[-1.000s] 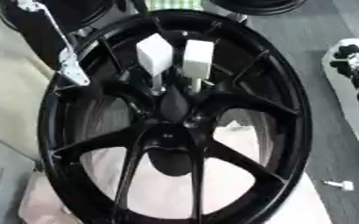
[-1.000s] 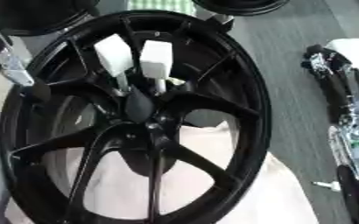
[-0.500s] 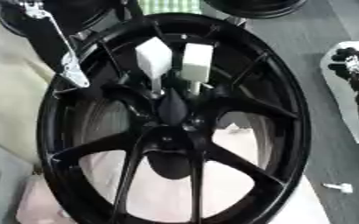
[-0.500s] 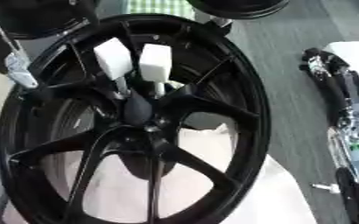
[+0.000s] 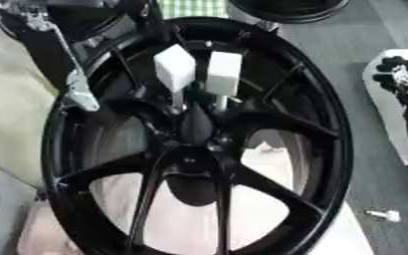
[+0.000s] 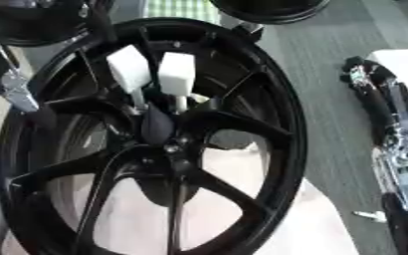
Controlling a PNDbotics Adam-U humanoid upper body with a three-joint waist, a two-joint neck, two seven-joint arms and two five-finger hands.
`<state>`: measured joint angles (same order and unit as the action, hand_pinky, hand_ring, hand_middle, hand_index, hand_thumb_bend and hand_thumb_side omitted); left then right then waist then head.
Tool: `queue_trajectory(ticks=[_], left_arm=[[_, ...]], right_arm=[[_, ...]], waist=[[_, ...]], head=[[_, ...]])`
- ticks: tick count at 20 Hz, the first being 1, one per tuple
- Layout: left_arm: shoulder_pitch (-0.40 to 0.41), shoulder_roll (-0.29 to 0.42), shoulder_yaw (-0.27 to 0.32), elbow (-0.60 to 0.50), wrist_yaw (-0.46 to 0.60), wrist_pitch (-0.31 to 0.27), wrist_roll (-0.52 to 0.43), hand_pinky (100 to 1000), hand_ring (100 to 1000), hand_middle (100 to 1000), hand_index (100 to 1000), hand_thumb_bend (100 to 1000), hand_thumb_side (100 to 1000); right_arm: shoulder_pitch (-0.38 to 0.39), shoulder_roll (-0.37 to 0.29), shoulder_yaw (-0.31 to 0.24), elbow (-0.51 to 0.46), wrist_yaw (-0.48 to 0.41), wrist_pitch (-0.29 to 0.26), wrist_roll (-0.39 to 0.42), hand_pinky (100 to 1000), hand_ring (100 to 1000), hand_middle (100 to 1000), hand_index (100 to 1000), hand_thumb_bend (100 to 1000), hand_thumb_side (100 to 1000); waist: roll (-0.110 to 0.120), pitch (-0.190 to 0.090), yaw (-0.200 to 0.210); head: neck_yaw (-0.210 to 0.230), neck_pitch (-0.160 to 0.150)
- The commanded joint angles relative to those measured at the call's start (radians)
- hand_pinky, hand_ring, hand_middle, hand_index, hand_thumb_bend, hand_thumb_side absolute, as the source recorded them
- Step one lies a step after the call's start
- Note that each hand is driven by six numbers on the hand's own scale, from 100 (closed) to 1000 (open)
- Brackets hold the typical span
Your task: Pull the pin out of the wheel hub.
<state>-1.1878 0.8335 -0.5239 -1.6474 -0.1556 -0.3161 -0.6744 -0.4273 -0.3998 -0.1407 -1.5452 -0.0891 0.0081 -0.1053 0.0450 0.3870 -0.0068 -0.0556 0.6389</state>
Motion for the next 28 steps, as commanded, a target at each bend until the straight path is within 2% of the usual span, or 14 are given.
queue_trajectory(ticks=[1,6,7,9,15,25,28], left_arm=[[-0.016,0.037,0.047,0.000,0.054,-0.036,-0.019,780,699,714,823,1000,265],[-0.028,0.027,0.063,0.036,0.091,-0.045,-0.088,780,700,712,822,1000,261],[-0.029,0.024,0.066,0.043,0.090,-0.041,-0.095,788,711,705,816,1000,238],[-0.041,0.004,0.078,0.078,0.086,-0.026,-0.105,784,704,699,815,995,251],[-0.089,-0.062,0.080,0.166,0.069,-0.016,-0.065,770,683,685,804,924,258],[-0.130,-0.147,0.070,0.272,0.005,-0.067,-0.044,764,681,709,791,889,209],[-0.131,-0.162,0.068,0.295,0.001,-0.076,-0.047,761,675,698,784,882,195]], right_arm=[[-0.010,-0.023,-0.003,-0.023,0.007,-0.004,0.003,896,770,723,763,142,678],[-0.009,-0.023,-0.003,-0.022,0.007,-0.004,0.003,896,770,723,763,141,678],[-0.009,-0.022,-0.003,-0.022,0.007,-0.004,0.004,896,770,724,764,140,679],[-0.009,-0.020,-0.001,-0.022,0.007,-0.003,0.005,896,770,724,764,140,679],[-0.010,-0.017,0.001,-0.022,0.006,-0.004,0.008,896,770,724,764,139,679],[-0.026,-0.005,0.004,-0.026,0.002,-0.005,0.012,897,770,724,764,139,678],[-0.029,-0.003,0.004,-0.027,0.001,-0.005,0.012,897,770,724,764,139,678]], waist=[[-0.003,-0.019,0.000],[-0.004,-0.020,0.001],[-0.004,-0.020,0.001],[-0.004,-0.020,0.000],[-0.007,-0.020,-0.003],[-0.009,-0.007,-0.022],[-0.011,-0.003,-0.027]], head=[[0.001,0.006],[0.002,0.011],[0.003,0.016],[0.004,0.023],[0.007,0.023],[0.013,0.009],[0.014,-0.006]])
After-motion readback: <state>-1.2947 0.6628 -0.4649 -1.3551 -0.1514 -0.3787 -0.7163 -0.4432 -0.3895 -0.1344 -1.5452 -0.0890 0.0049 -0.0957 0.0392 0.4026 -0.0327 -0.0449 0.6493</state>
